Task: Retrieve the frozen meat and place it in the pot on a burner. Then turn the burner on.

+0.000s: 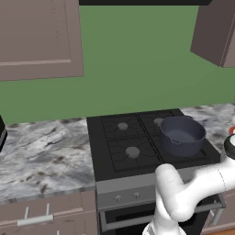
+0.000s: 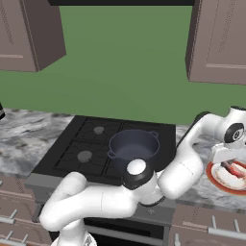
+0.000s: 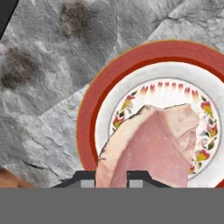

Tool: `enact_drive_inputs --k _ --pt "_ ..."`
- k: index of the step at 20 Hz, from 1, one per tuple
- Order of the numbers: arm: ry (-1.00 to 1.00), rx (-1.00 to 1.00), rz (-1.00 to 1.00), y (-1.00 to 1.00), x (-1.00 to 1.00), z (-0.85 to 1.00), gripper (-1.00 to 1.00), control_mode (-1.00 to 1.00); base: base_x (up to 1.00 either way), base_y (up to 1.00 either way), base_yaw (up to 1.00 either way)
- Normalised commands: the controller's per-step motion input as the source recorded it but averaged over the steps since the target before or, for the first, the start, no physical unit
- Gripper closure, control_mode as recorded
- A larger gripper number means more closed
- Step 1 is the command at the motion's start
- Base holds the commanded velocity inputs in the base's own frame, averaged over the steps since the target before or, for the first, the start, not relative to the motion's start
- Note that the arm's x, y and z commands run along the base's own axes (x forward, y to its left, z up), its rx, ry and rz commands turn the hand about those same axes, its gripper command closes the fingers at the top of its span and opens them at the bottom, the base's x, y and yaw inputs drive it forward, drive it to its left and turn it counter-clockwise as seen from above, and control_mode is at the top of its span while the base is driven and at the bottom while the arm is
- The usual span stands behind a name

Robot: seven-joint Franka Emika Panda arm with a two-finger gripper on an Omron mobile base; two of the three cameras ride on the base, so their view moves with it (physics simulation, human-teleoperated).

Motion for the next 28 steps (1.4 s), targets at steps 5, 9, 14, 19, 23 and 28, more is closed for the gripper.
enact_drive_inputs --k 5,9,14,19,23,28 --pt "-0.11 0.0 0.0 0.65 -0.85 0.05 1.0 -1.0 0.0 0.0 0.0" --pt "-0.21 -0.05 0.01 0.66 -0.89 0.05 1.0 -1.0 0.0 0.0 0.0" --pt "-0.19 -0.15 0.07 0.86 -0.97 0.02 1.0 -1.0 0.0 0.0 0.0" --pt "-0.23 -0.27 0.1 0.93 -0.82 0.17 1.0 -1.0 0.0 0.0 0.0" --pt "-0.21 -0.37 0.1 0.89 -0.45 0.36 1.0 -1.0 0.0 0.0 0.0" --pt "-0.24 -0.35 0.16 0.45 -0.28 0.59 1.0 -1.0 0.0 0.0 0.0"
